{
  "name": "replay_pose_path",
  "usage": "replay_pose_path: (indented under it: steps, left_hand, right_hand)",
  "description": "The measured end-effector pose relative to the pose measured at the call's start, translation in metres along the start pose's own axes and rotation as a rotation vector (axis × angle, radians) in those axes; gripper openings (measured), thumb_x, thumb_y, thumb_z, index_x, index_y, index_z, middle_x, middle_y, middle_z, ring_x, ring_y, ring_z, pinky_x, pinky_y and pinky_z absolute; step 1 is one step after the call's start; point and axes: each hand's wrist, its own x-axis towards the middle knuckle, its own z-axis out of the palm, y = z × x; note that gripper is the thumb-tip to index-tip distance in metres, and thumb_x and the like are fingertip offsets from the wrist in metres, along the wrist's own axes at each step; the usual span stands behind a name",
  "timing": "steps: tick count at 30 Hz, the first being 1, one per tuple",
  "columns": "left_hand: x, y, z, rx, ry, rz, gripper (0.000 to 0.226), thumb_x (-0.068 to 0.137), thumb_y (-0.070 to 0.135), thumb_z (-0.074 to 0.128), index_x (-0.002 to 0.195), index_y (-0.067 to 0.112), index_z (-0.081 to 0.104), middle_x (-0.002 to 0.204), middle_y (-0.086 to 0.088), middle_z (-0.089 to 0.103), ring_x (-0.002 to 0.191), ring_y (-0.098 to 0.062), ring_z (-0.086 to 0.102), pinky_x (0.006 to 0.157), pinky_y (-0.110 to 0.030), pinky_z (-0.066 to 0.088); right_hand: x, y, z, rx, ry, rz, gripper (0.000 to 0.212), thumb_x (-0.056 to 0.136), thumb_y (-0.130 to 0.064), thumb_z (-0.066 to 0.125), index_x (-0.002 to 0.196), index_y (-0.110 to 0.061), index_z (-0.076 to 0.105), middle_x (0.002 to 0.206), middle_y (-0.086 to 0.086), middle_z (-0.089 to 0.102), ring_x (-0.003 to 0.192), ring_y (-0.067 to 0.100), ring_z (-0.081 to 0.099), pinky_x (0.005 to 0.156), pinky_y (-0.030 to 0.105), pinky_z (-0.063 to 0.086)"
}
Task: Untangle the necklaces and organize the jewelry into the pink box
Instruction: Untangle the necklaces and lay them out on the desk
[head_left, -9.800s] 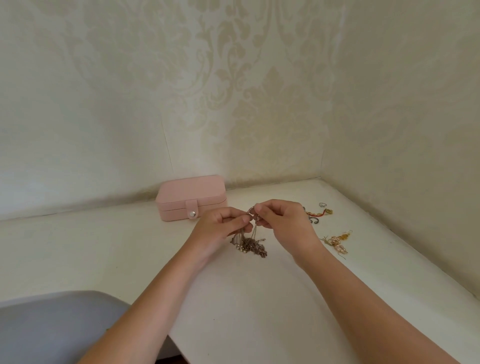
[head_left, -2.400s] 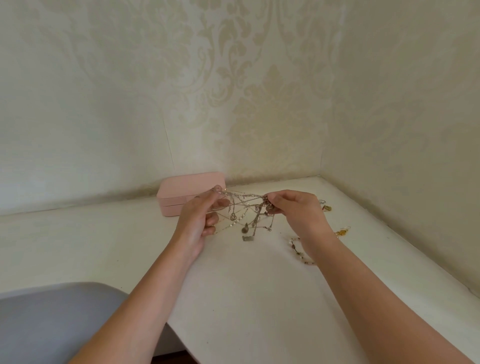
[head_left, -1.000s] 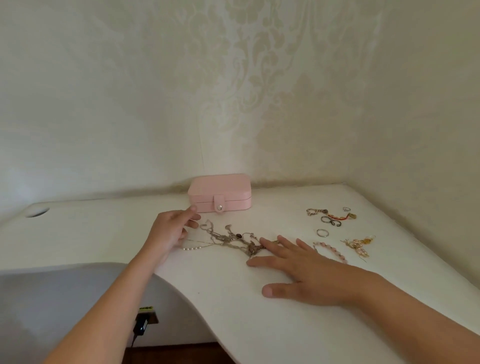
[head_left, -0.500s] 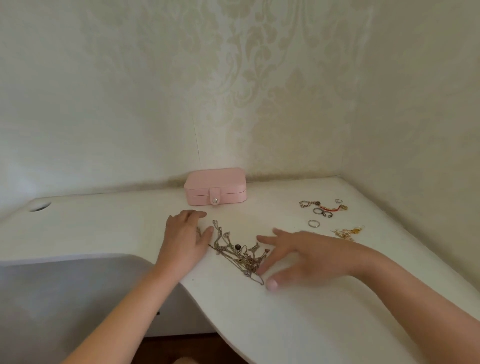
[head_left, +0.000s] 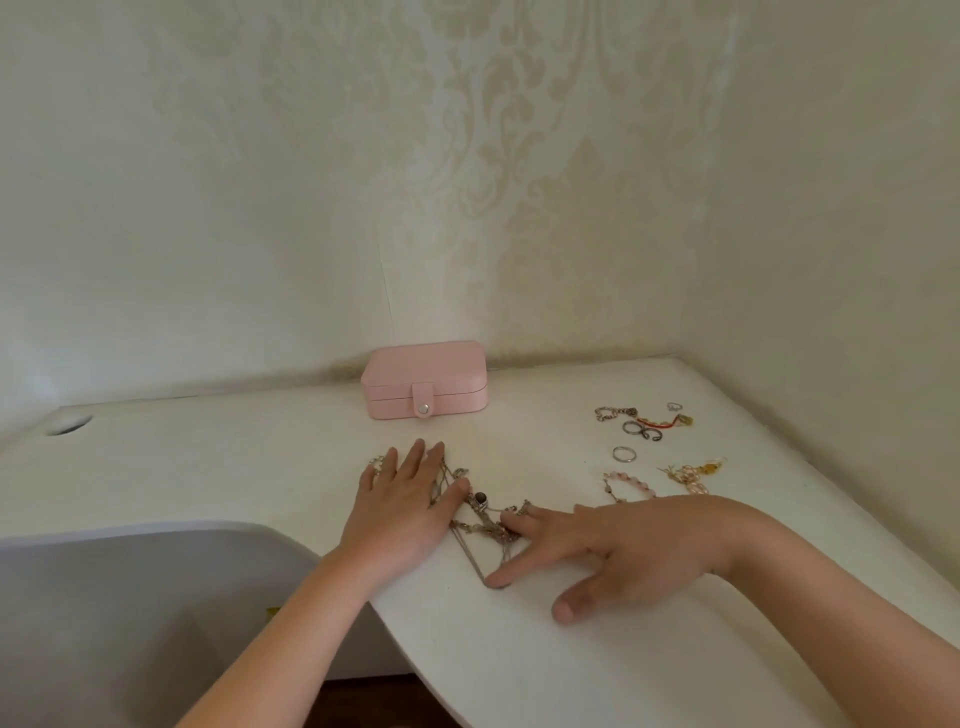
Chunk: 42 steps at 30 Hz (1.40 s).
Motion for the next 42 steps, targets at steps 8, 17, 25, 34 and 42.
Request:
replay_pose_path:
  steps: [8,17,25,34,42]
  left_hand:
    - [0.024,-0.002,-0.002,0.020,0.050,-0.103,0.059,0.098,0.053,0.018,0.151,0.028,0.009,0.160,0.001,0.004,0.147,-0.027,0.001,0.117,-0.041,0.002]
    - [0.014,-0.001,-0.002,-0.028,0.185,-0.075,0.068,0.098,0.050,0.024,0.152,0.013,0.005,0.160,-0.009,0.001,0.147,-0.026,-0.001,0.117,-0.041,-0.002]
    - [-0.014,0.016,0.007,-0.090,0.058,0.082,0.077,0.092,0.062,0.027,0.152,0.022,-0.001,0.160,0.003,-0.004,0.146,-0.013,-0.007,0.117,-0.029,-0.003]
    - [-0.022,0.016,-0.001,0.008,-0.093,0.111,0.103,0.063,0.085,0.009,0.150,0.032,-0.009,0.155,0.016,-0.017,0.143,-0.009,-0.018,0.117,-0.033,-0.010]
    - [-0.025,0.013,-0.002,0.009,-0.118,0.155,0.124,0.041,0.099,-0.005,0.147,0.037,-0.015,0.143,0.027,-0.025,0.139,-0.003,-0.024,0.116,-0.034,-0.012]
  right_hand:
    - [-0.008,-0.004,-0.003,0.003,-0.044,0.018,0.049,0.089,-0.043,0.060,0.131,-0.059,0.038,0.160,-0.004,-0.004,0.139,-0.008,-0.014,0.108,0.017,0.001]
    - [-0.021,-0.007,-0.012,-0.022,-0.054,0.118,0.040,0.087,-0.048,0.059,0.126,-0.054,0.050,0.156,-0.014,0.018,0.139,-0.010,0.009,0.115,0.022,0.009]
    - [0.022,0.014,0.004,0.020,0.565,0.092,0.036,0.095,-0.012,0.044,0.115,-0.032,0.066,0.112,-0.015,0.067,0.103,0.001,0.058,0.090,0.022,0.045]
    - [0.014,0.033,0.004,-0.160,0.220,0.280,0.053,0.100,-0.047,0.029,0.146,-0.050,0.004,0.155,-0.024,-0.008,0.143,0.002,-0.010,0.116,0.040,-0.008]
    - [0.005,0.037,-0.003,-0.235,0.203,0.424,0.054,0.093,-0.064,0.025,0.142,-0.058,0.004,0.158,-0.012,-0.009,0.146,0.014,-0.007,0.117,0.045,0.000]
